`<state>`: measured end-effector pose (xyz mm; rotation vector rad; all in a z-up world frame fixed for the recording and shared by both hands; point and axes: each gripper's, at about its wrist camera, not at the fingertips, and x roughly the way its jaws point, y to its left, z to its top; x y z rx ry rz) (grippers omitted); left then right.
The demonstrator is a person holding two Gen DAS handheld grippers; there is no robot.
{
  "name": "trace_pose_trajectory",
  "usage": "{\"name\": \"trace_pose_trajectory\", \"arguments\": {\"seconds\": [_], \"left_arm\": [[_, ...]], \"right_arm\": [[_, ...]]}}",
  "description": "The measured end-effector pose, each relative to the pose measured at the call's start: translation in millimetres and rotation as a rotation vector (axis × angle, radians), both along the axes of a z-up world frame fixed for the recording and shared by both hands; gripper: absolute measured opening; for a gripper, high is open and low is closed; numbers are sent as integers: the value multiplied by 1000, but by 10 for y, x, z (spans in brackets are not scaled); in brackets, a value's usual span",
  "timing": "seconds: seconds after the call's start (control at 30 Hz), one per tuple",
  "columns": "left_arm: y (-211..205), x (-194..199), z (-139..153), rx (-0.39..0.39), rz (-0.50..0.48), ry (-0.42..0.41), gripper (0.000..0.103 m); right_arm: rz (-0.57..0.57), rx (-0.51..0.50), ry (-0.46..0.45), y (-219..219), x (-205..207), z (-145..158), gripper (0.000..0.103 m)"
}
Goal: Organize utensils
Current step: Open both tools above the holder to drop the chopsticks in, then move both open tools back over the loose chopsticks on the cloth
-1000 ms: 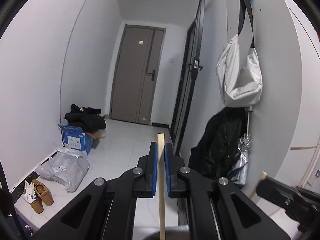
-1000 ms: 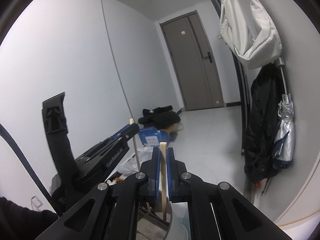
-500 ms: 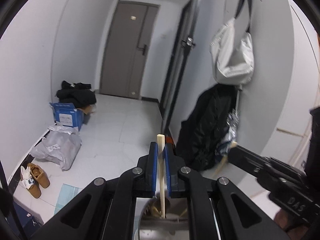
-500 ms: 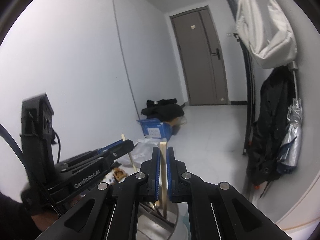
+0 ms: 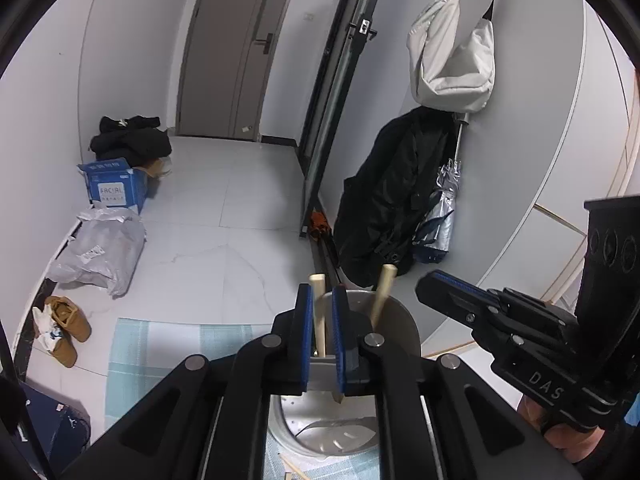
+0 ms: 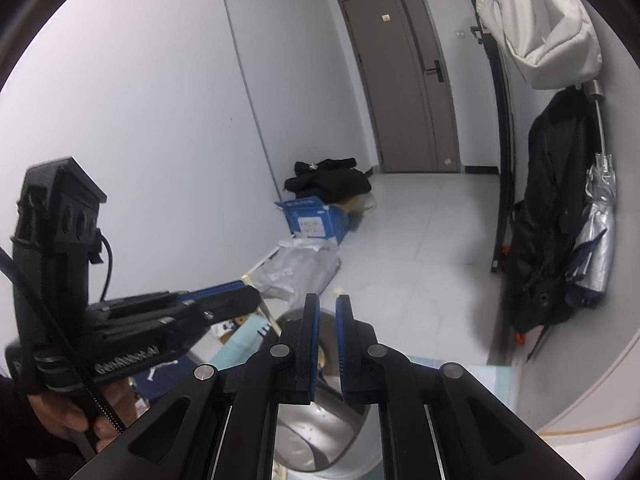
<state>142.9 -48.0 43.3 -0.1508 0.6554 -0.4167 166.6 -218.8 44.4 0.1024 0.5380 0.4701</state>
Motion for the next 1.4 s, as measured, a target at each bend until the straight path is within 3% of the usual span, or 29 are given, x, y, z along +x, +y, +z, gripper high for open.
{"name": "trace_pose_trajectory", "arguments": {"seconds": [0.03,0.1,0.2,0.33,0.4,0.7,0.97,1.4], "left_arm": [[23,-14,27,-3,4,2,12],[73,-46,76,-16,20,9,37],[183,-107,142,-36,77,-11,52],[273,-166,172,-46,139,25,60],[297,-231,182,-21,187,26,78],[403,-628,300,32,321,-28,100],[472,-948,257,88,414,-110,102],[555,-1168,-202,94,428,-41,102]], "right_arm": [[-13,-8,-3,-5,-31,8,9],[-20,1,-10,-24,-84,43,11],[-42,18,-29,-74,-192,120,27],[-74,42,-37,-123,-354,206,43],[-84,50,-39,-138,-438,232,49],[-107,70,-65,-89,-873,323,69],[-98,70,-92,38,-1253,268,76],[-79,8,-51,249,-1576,-124,81]]}}
